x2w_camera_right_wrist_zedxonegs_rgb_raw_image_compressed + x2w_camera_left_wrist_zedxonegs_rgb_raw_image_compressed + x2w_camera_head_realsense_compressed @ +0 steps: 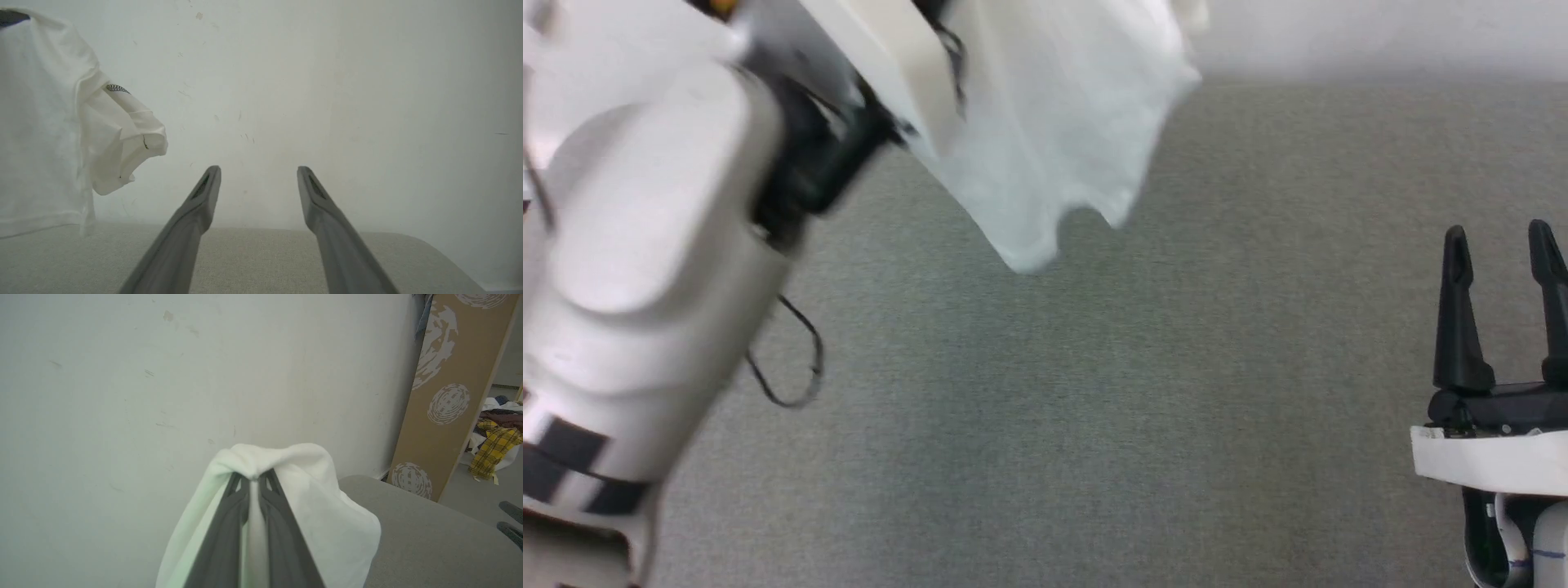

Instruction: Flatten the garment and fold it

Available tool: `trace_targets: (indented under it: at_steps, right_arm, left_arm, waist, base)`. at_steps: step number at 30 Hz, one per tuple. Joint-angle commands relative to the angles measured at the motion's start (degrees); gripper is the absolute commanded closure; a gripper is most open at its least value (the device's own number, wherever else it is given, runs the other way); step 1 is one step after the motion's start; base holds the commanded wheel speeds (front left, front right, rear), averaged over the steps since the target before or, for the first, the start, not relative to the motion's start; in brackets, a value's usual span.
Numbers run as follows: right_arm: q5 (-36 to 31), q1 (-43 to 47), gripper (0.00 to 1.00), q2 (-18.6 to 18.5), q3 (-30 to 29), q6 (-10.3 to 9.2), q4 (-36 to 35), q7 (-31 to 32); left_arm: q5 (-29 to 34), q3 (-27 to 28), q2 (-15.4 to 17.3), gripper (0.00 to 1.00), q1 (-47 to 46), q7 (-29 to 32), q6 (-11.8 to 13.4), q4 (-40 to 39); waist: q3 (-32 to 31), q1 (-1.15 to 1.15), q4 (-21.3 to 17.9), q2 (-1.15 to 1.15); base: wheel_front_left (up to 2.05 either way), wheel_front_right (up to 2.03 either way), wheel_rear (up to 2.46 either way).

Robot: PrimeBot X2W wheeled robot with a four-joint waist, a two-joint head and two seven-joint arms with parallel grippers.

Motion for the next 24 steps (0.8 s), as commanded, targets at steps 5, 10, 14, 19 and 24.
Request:
trace_targets:
  at_steps: [5,10,14,19,24]
  right_arm:
    - [0.8,1.2,0.00,0.0,-0.3,-0.06,-0.6,-0.5]
    - [1.3,1.1,0.00,0.0,0.3,-0.06,-0.1,-0.6]
    - [1.3,1.1,0.00,0.0,0.6,-0.06,0.2,-0.7]
    - [1.3,1.0,0.00,0.0,0.9,-0.06,0.7,-0.7]
    - [1.2,1.0,0.00,0.0,0.9,-0.06,1.1,-0.5]
  left_arm:
    - [1.7,-3.9,-4.8,1.00,8.4,-4.8,3.0,2.1]
    - [3.8,-8.3,-8.4,1.00,15.1,-8.2,4.8,9.3]
    - [4.1,-11.9,-11.3,1.00,19.4,-7.9,4.7,17.0]
    - [2.4,-13.4,-14.6,1.00,21.6,-8.3,2.8,23.8]
    - [2.1,-12.5,-16.1,0.00,20.3,-11.7,1.5,25.4]
  waist:
    - [1.5,0.00,-2.7,-0.01]
    - [2.0,0.00,-2.9,-0.01]
    - [2.1,0.00,-2.4,-0.01]
    - [2.0,0.00,-1.3,-0.01]
    - [1.4,0.00,0.2,-0.01]
  base:
    - [0.00,0.00,0.00]
    - [0.00,0.00,0.00]
    - [0.00,0.00,0.00]
    - [0.00,0.00,0.00]
    - [0.00,0.00,0.00]
